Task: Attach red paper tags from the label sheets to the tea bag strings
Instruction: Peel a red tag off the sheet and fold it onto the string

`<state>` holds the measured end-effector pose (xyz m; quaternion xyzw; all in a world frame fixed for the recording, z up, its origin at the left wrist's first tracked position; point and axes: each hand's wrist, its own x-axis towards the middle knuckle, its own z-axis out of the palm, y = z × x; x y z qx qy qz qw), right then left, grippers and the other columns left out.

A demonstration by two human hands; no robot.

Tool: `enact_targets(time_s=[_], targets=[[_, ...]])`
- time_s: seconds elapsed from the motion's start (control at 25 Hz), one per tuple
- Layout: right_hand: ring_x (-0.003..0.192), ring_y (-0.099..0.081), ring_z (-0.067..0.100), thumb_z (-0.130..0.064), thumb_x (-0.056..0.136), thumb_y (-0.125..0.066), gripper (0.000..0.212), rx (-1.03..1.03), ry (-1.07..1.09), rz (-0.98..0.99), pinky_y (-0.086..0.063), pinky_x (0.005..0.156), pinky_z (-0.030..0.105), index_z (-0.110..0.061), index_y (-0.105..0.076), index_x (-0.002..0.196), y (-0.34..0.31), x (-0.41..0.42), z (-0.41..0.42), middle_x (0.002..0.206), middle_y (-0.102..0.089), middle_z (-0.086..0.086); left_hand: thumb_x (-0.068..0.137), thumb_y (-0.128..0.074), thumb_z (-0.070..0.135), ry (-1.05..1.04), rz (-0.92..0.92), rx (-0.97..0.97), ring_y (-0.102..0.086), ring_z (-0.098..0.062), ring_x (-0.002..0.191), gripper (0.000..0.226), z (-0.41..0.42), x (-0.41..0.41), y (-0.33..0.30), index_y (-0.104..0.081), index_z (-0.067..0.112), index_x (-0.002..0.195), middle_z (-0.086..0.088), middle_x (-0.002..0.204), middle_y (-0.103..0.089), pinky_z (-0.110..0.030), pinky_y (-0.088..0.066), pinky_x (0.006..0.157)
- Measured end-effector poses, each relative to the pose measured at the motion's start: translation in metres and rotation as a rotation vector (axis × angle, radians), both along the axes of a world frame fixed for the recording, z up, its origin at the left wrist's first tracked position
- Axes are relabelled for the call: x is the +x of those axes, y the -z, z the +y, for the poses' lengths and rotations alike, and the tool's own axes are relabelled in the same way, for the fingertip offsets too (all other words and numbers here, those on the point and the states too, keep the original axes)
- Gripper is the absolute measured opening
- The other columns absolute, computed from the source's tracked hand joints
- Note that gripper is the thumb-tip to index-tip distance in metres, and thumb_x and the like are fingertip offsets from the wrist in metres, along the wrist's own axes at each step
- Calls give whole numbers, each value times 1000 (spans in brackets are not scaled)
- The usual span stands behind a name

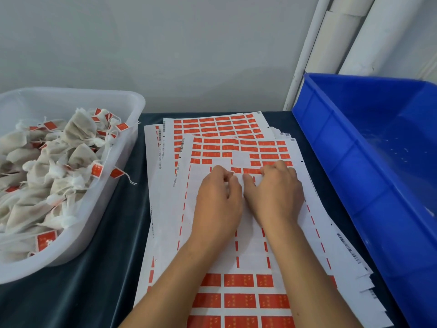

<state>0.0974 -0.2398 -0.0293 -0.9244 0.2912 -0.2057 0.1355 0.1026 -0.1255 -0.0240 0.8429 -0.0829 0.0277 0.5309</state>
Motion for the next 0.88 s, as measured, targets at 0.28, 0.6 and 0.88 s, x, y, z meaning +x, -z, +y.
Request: enact_targets(time_s=[0.28,0.6,0.88], targets=[[106,-60,19,-54,94,-67,41,69,10,-43,-53,90,38,-22,-74,117,-2,3,-1,121,-67,-3,108,-47,33,42,-131,203,-57,-3,92,19,-3,-4,9,-47,32,88,22,93,-55,-8,-39,68],[101,-61,21,-43,99,-62,31,49,7,-85,-55,90,41,-21,-77,116,-1,3,7,115,-70,0,107,-48,33,39,-106,204,-57,0,91,20,-2,-2,7,-46,34,87,22,93,-55,-7,-37,65],[110,-60,18,-41,100,-63,33,88,-32,-129,-54,93,36,-23,-74,126,3,2,7,125,-68,-2,107,-49,36,25,-96,201,-58,0,89,22,-3,-2,8,-45,36,85,25,91,-54,-6,-37,63]])
